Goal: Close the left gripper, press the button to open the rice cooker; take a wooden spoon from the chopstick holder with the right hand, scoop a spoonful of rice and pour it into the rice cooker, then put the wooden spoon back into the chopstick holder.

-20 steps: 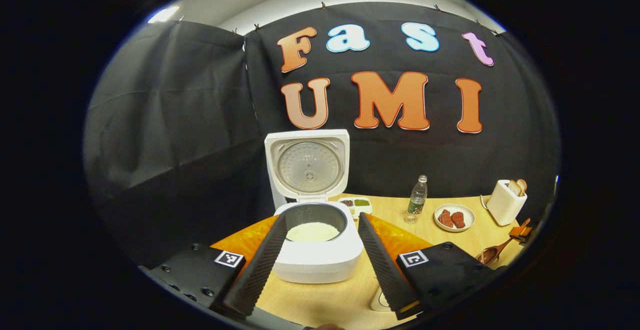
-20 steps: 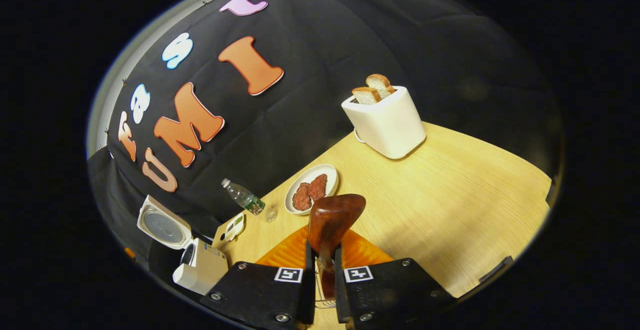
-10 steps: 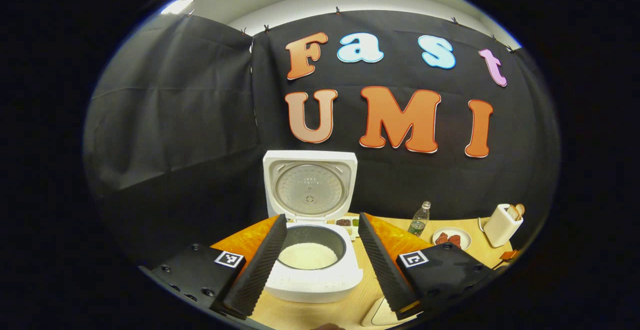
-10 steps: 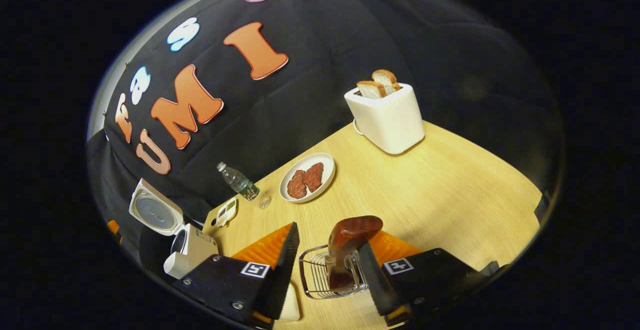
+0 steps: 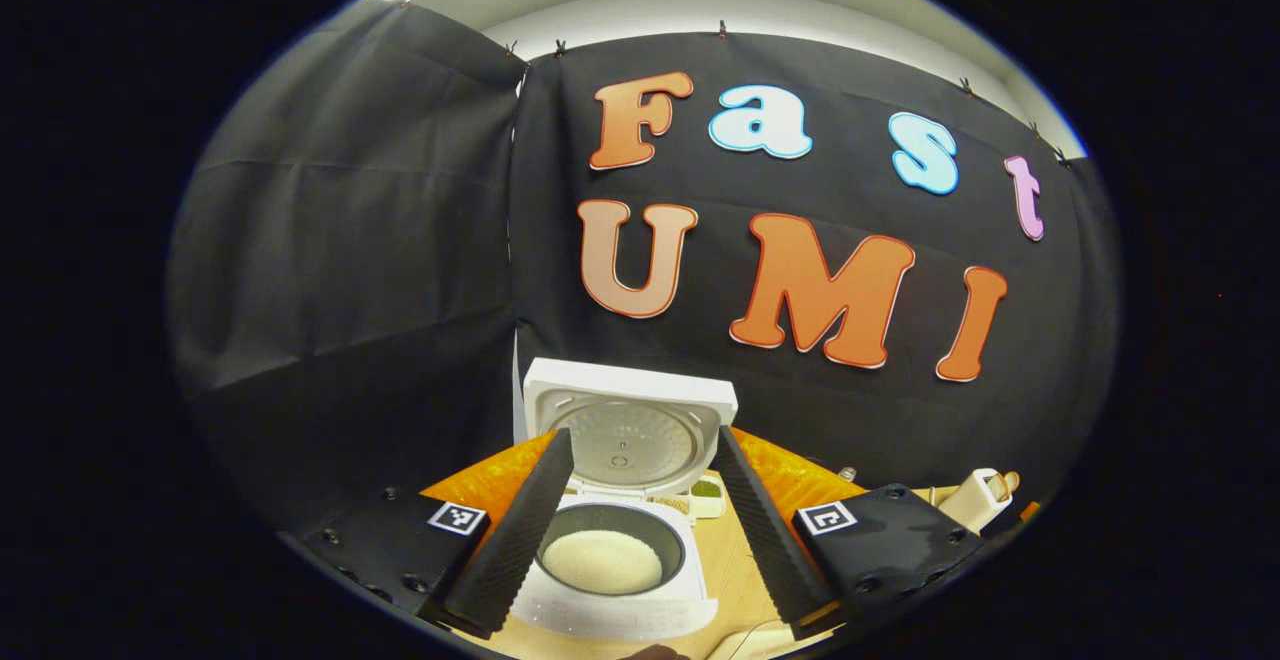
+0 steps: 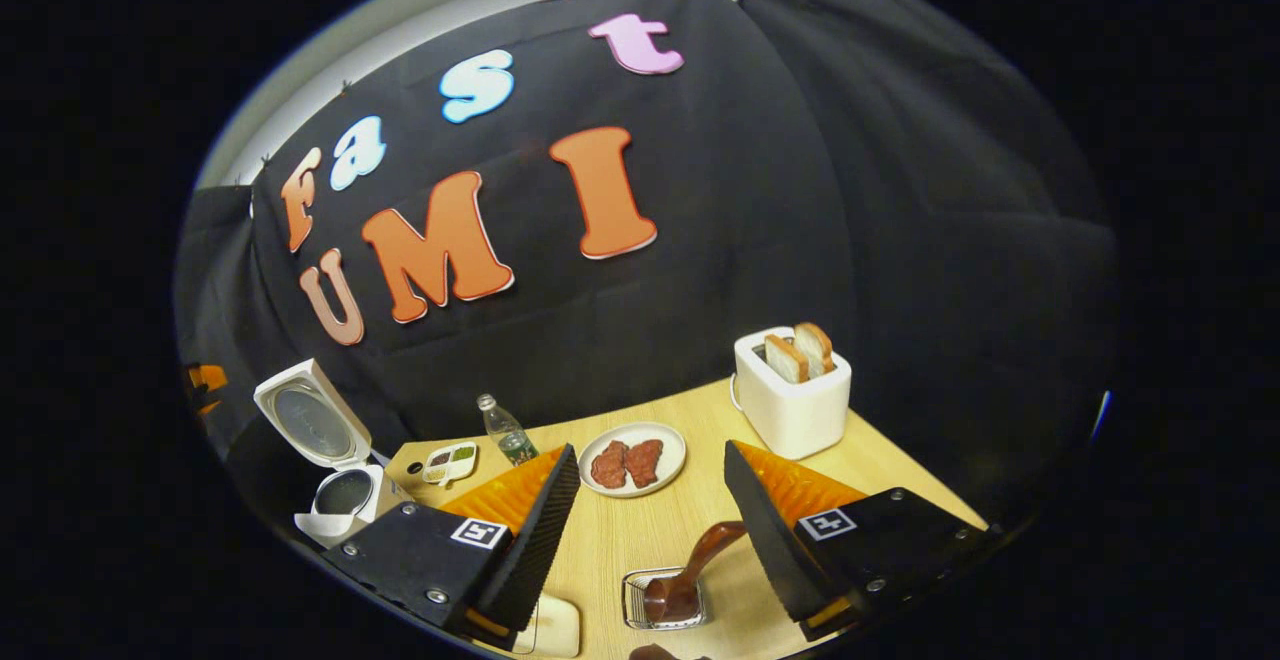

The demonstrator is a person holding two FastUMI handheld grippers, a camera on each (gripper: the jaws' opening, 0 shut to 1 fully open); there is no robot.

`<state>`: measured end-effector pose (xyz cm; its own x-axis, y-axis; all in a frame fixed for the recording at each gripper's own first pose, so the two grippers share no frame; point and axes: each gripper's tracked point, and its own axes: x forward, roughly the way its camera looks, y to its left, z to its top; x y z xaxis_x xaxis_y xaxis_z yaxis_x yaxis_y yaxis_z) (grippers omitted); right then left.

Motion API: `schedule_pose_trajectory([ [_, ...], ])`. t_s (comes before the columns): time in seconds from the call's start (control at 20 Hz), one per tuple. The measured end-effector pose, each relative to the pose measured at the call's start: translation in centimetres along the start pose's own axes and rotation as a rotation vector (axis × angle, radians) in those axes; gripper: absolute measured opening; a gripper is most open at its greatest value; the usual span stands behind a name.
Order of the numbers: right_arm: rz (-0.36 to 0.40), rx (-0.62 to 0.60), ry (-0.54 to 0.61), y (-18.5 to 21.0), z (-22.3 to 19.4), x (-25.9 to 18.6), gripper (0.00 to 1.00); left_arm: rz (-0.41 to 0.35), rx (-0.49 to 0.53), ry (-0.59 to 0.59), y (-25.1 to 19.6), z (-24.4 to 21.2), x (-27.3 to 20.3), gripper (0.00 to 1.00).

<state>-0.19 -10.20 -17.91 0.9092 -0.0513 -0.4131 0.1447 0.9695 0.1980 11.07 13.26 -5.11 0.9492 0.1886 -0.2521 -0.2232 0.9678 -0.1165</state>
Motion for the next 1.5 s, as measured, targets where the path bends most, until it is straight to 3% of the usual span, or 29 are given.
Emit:
schedule_pose_trajectory([
  [0.3, 0.031, -0.084, -0.117, 3.8, 5.5, -3.1, 0.92, -0.002, 0.1, -0.043, -0.8, 5.3, 9.4, 0.96],
  [0.4, 0.006, -0.096, -0.135, 3.5, 5.9, -4.0, 0.93, -0.014, 0.089, 0.025, -1.3, 4.8, 14.1, 0.96],
  [0.55, -0.057, -0.091, -0.147, 2.0, 5.9, -5.7, 0.93, 0.044, 0.119, 0.127, 0.3, 3.2, 19.5, 0.97],
  [0.75, -0.118, -0.067, -0.136, -0.1, 5.3, -7.4, 0.93, 0.072, 0.108, 0.341, 1.0, -1.6, 23.0, 0.96],
  [0.9, -0.123, -0.064, -0.135, -0.3, 5.1, -7.2, 0.93, 0.099, 0.162, 0.423, 1.9, -3.0, 22.9, 1.0],
  [1.05, -0.085, -0.06, -0.121, 0.3, 4.6, -6.5, 0.93, 0.074, 0.125, 0.59, 1.7, -5.7, 21.2, 0.96],
  [1.2, -0.028, -0.058, -0.103, 1.6, 3.8, -5.4, 0.93, 0.119, 0.111, 0.846, 3.0, -11.8, 16.3, 0.98],
  [1.35, 0.021, -0.064, -0.07, 2.7, 2.9, -4.1, 0.93, 0.125, 0.141, 0.942, 3.7, -15.9, 11.7, 1.0],
  [1.5, 0.074, -0.075, -0.049, 4.3, 2.2, -3.2, 0.93, 0.148, 0.095, 1.065, 3.5, -20.2, 8.0, 0.97],
])
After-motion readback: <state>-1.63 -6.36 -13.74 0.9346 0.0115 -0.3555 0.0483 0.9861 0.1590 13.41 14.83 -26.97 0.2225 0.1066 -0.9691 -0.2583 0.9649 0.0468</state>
